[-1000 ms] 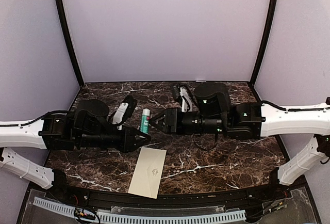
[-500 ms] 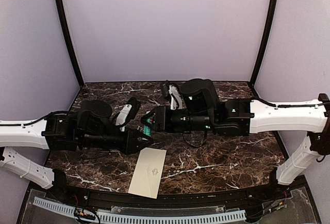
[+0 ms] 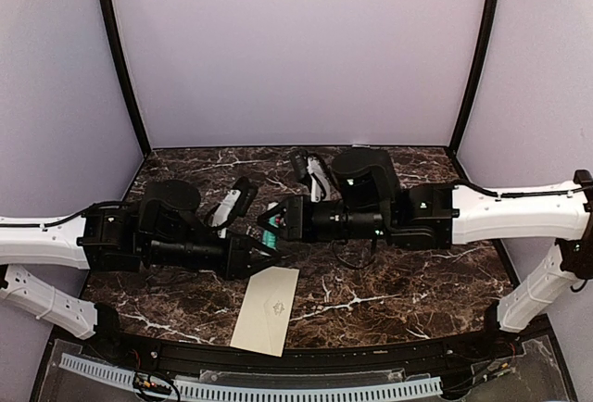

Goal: Place the letter into the envelope and seal it
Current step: Screw the solid glue.

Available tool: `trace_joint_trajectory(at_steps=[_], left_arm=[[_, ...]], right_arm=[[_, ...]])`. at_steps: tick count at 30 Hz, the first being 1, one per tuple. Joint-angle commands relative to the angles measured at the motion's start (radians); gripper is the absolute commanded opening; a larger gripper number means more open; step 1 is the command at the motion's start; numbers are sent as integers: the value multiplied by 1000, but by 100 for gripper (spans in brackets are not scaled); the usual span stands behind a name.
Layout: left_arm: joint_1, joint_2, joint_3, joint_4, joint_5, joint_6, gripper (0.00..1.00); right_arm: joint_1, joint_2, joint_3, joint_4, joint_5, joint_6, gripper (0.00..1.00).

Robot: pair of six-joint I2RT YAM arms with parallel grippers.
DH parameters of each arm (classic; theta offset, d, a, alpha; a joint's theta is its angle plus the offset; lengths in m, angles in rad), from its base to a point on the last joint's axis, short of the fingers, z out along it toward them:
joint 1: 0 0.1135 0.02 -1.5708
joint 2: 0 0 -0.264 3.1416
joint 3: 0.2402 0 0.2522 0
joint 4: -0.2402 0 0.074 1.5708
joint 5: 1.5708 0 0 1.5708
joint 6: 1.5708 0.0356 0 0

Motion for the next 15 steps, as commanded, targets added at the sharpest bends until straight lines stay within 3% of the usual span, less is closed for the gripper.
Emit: trace_joint_trajectory(at_steps=[1, 8, 15], left_arm=[[-2, -62, -25, 173, 207, 23, 0], [-2, -77, -30, 352, 532, 6, 0], [-2, -66, -20, 479, 674, -27, 0]], right_arm=[[-48, -114, -128, 256, -189, -74, 0], [-67, -204, -207, 504, -623, -189, 0], [-66, -220, -258, 689, -836, -132, 0]])
